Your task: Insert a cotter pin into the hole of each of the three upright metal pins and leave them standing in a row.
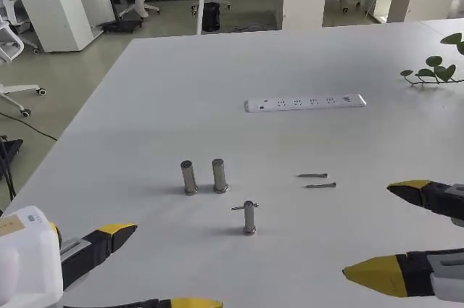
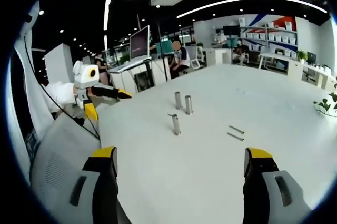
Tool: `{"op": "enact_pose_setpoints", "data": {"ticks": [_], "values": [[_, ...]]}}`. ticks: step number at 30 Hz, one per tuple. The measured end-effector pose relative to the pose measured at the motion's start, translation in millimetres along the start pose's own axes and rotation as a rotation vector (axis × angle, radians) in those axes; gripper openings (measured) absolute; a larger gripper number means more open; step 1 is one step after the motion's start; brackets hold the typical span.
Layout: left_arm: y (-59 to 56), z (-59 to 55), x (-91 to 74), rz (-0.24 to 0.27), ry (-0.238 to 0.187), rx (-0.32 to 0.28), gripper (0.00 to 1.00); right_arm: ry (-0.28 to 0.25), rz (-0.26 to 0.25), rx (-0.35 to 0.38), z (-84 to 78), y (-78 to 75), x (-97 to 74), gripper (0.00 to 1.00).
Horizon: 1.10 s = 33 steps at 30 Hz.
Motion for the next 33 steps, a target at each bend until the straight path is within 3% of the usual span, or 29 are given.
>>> {"op": "enact_pose_setpoints", "data": {"ticks": [6, 10, 15, 17, 20, 24, 29, 31, 33], "values": [[4.4, -1.0, -2.9, 0.012, -0.004, -0.012, 0.99, 0.007, 0.005, 0.026, -6.4, 4.7, -0.8, 0.98], [15.6, -1.7, -2.2, 0.033, 0.002, -0.001, 0.98, 0.007, 0.010, 0.038, -6.9, 8.6, -0.3, 0.98], [38.3, 5.4, 2.3, 0.076, -0.012, 0.020, 0.89, 0.005, -0.008, 0.046, -7.2, 9.4, -3.9, 0.98], [51.4, 11.5, 6.7, 0.103, -0.010, 0.084, 0.85, 0.010, -0.019, 0.047, -9.0, 9.0, -6.2, 0.98], [69.8, 19.0, 14.9, 0.140, 0.000, 0.111, 0.79, 0.022, -0.029, 0.039, -12.9, 9.5, -9.6, 0.98], [89.9, 31.0, 30.5, 0.138, -0.016, 0.124, 0.65, 0.010, -0.040, 0.046, -14.4, 10.2, -14.8, 0.98], [117.3, 38.6, 54.4, 0.154, -0.016, 0.131, 0.55, 0.013, -0.049, 0.057, -19.6, 12.0, -19.8, 0.98], [125.0, 38.2, 65.5, 0.134, -0.005, 0.144, 0.52, 0.011, -0.055, 0.053, -20.5, 12.7, -21.5, 0.98], [130.0, 34.2, 72.6, 0.121, 0.036, 0.184, 0.47, 0.010, -0.060, 0.057, -21.1, 12.5, -22.2, 0.98]]}}
Point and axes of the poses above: the centre of the closed fingertips' face, and the gripper's own axes: x roughly forward along the fingers, y roughly to its left, z roughly out of its top, the point moved 2 cm from there along -x, roughly backward along the fingers, and after that the axes turned 12 degrees about x, right-handed, at the moved point
